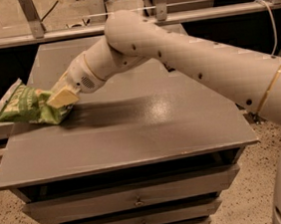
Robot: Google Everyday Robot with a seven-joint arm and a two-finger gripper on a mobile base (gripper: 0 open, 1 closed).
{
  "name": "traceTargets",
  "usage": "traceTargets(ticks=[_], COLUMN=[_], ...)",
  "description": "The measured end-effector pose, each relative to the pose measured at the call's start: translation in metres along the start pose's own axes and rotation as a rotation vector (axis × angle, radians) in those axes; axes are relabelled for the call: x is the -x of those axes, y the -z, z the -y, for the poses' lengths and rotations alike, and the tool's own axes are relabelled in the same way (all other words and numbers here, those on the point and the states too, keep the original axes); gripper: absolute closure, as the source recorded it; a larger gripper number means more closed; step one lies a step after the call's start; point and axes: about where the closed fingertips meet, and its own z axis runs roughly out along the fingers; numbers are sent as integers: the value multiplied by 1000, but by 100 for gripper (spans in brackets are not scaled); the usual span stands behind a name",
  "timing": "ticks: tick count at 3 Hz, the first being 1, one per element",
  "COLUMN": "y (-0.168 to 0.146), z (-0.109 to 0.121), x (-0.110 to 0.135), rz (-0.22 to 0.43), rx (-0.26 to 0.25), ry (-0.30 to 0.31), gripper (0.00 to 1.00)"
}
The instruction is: Pick green jalapeno chip bag
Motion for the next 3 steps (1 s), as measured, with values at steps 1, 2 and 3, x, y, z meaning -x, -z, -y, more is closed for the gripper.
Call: traceTargets(ticks=[1,2,3], y=[32,83,135], z=[5,6,5], x=[19,39,41], rz=[40,87,130], rx=[-22,-50,-61], ry=[12,31,18], gripper=[100,100,100])
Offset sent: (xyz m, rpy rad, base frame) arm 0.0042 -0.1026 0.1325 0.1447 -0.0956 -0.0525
